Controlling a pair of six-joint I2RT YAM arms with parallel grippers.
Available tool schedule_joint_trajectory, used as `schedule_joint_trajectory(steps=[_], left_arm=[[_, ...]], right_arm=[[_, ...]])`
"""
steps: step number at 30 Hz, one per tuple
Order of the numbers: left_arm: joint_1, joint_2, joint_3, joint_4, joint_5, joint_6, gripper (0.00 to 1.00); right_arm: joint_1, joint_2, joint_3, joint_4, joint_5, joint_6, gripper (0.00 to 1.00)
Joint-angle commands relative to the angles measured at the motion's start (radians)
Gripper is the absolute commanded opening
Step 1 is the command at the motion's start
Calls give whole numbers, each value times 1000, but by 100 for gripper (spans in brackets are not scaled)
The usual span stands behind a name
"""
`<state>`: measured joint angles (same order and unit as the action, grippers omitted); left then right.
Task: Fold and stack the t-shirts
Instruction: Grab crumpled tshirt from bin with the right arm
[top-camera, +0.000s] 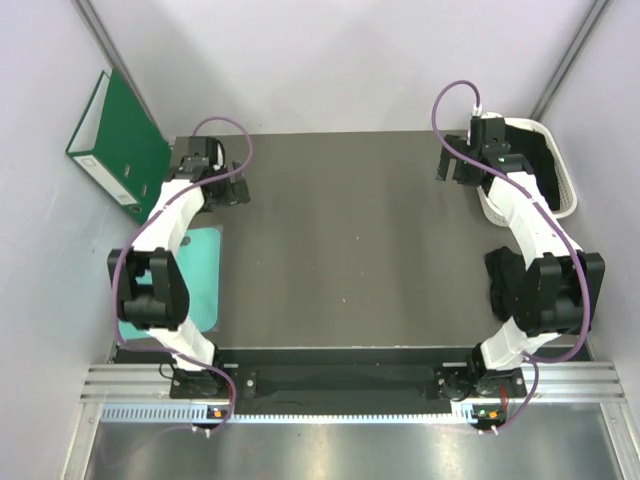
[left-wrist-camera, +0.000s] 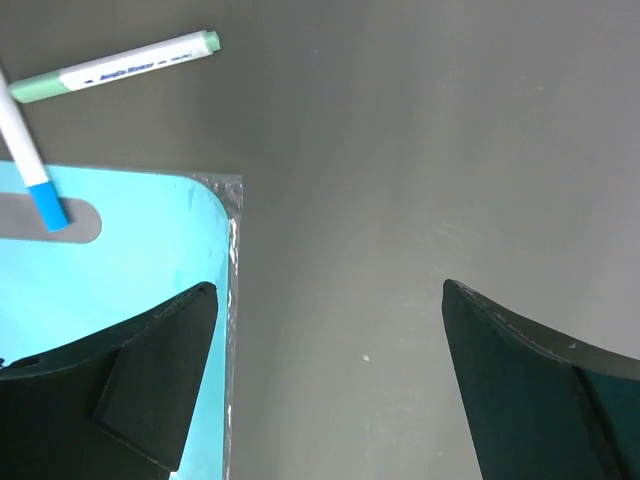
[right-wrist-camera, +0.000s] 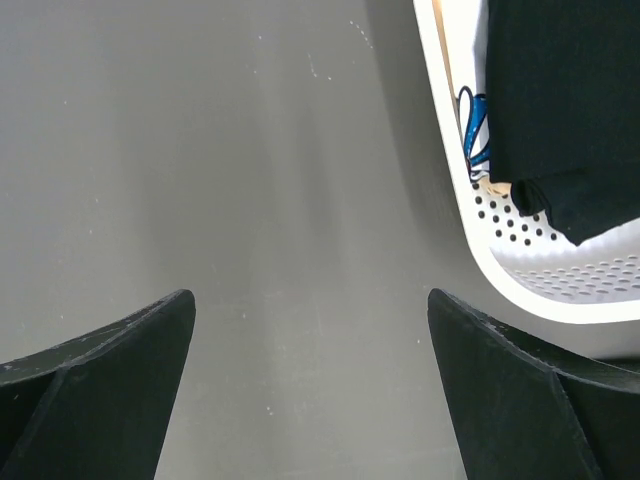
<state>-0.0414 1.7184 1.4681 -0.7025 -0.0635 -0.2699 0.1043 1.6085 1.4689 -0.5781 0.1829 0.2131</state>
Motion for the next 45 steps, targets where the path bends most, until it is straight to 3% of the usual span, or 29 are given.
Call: schedule_joint_trajectory(steps=[1,7,10,14,19,30,39,45], left_arm=[[0,-149,-48,130,-18,-5,98],[-5,-149,-23,81,-21,35,98],[-14,-144,-5,61,-136,8,98],[-14,-138,4,54,-167,12,98],[-14,-99,18,34,-145,1,98],[-15,-36,15,-17,-102,14,98],[-15,-7,21,-40,-116,8,98],[-15,30,49,-54,-114,15,98]], right_arm=[[12,-18,39,1,6,6,100],[43,-55,25,30,-7,-38,100],[64,-55,31,43,84,-83,100],[55,-24,80,58,278,-130,100],[-33,100,214,12,283,-129,100],[-276,408,596,-109,98,-8,100],[-316,553,624,-114,-83,40,97],[-316,600,578,-114,-120,68,86]])
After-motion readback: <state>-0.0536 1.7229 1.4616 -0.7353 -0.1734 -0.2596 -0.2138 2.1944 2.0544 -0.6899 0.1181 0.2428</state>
